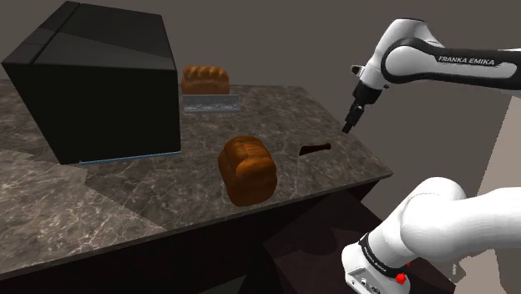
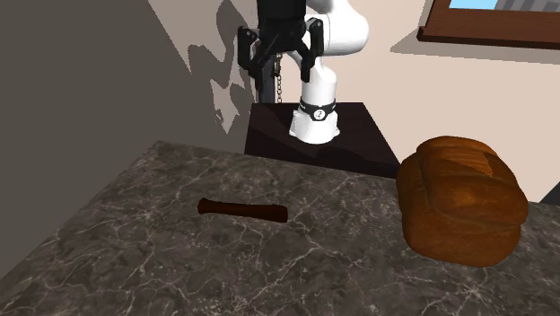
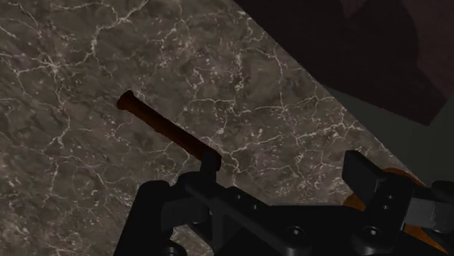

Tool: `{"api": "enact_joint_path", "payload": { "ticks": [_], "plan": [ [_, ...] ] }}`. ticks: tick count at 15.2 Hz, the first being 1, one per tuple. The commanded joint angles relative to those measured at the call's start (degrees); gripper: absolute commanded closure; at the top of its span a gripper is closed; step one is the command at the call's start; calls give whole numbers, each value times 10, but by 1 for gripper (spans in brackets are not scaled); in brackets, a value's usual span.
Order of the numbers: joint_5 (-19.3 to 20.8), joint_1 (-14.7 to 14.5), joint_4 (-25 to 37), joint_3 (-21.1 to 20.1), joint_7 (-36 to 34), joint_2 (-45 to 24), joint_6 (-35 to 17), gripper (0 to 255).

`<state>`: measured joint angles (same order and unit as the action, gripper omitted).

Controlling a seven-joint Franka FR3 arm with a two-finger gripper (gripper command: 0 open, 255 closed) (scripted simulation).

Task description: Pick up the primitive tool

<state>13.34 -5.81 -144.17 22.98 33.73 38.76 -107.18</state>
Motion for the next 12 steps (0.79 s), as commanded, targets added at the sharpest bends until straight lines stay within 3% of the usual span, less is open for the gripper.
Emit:
{"api": "enact_joint_path", "payload": {
  "ticks": [1,7,10,12],
  "plan": [
    [10,-16,-1,39,75,-32,-32,0],
    [-1,-83,24,158,298,-159,-122,0],
    [-42,-129,49,217,426,-244,-164,0],
    [-90,-159,70,251,522,-310,-189,0]
  ]
}}
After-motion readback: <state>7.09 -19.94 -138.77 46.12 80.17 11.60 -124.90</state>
